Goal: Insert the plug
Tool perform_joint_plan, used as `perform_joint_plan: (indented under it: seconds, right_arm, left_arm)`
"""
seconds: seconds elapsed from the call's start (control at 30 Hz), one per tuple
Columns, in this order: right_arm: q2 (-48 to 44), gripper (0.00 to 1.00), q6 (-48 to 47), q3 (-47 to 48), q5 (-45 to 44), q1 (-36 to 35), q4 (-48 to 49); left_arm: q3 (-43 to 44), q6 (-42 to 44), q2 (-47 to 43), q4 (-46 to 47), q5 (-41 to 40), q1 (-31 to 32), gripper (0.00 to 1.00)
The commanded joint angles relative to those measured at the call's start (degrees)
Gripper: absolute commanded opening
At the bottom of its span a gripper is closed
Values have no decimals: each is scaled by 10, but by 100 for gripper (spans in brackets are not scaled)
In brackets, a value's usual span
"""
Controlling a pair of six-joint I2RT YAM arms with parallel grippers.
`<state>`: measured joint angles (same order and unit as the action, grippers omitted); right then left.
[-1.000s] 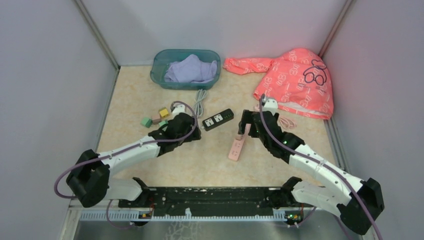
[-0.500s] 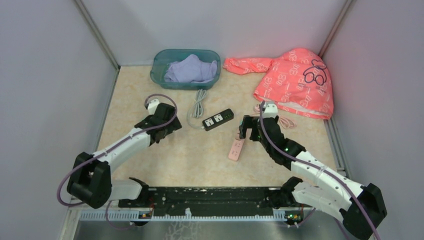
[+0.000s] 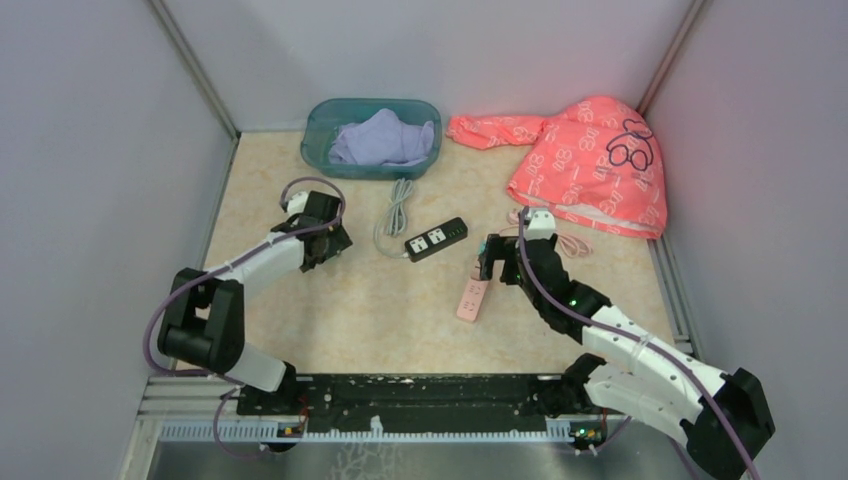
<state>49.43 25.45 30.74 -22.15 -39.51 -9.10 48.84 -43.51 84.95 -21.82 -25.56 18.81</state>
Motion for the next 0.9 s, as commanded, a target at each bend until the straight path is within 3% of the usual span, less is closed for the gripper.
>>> perform_joint_plan:
  seconds: [0.0, 0.33, 0.87]
  right_arm:
    - [-7, 99, -11, 3, 0, 4, 29]
    - [-3, 99, -12, 0, 8, 5, 29]
    - [-3, 99, -16, 1, 15, 5, 27]
  left_arm:
    - [22, 11, 26, 16, 21, -18, 86]
    - [27, 45, 66, 38, 46, -41, 75]
    - [33, 90, 75, 35, 95, -45, 49]
